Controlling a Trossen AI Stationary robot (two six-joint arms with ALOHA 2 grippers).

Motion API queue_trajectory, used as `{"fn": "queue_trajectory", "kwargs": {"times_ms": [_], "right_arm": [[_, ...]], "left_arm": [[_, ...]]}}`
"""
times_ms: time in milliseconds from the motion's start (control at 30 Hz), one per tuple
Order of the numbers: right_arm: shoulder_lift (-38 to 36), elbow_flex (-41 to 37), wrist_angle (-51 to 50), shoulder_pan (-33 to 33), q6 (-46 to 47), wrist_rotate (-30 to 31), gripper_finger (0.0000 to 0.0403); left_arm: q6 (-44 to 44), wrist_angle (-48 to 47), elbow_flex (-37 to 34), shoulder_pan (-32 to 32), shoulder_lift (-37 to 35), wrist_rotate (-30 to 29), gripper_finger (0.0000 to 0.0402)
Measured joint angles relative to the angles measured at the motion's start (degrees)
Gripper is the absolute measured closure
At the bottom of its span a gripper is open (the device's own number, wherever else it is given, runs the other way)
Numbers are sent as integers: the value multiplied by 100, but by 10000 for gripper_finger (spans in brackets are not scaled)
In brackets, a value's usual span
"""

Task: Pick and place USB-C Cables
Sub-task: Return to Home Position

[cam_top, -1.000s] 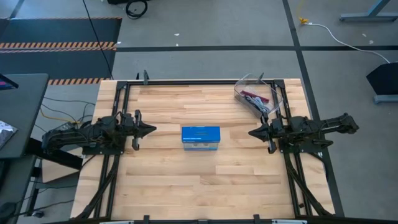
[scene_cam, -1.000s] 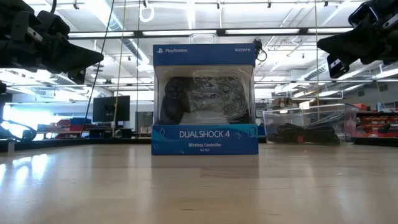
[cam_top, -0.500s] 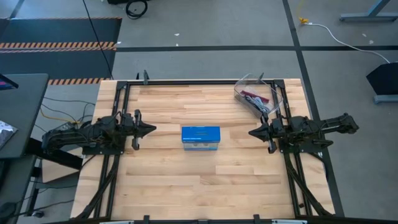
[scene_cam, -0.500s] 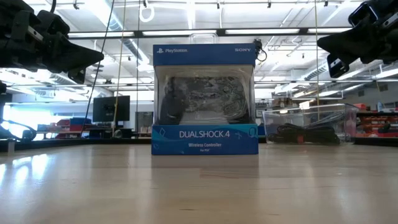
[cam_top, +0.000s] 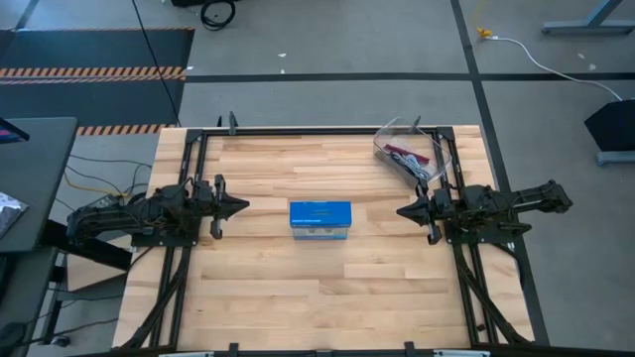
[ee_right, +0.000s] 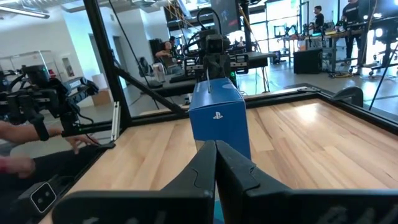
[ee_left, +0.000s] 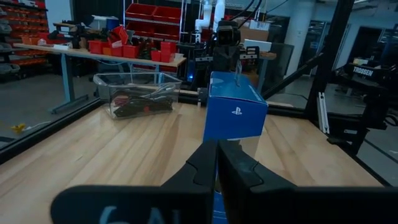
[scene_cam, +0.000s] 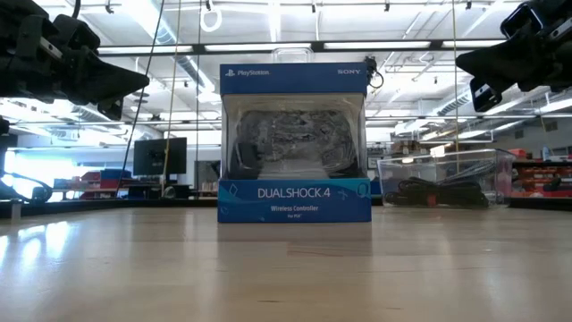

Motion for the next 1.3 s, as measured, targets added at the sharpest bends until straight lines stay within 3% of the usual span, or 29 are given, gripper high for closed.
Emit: {"fn": "queue_trajectory", "kwargs": {"times_ms": [1300], "right_arm": [[0, 0, 0, 0, 0, 0, 386]], "left_arm": [[0, 2, 0, 0, 0, 0, 377]]}}
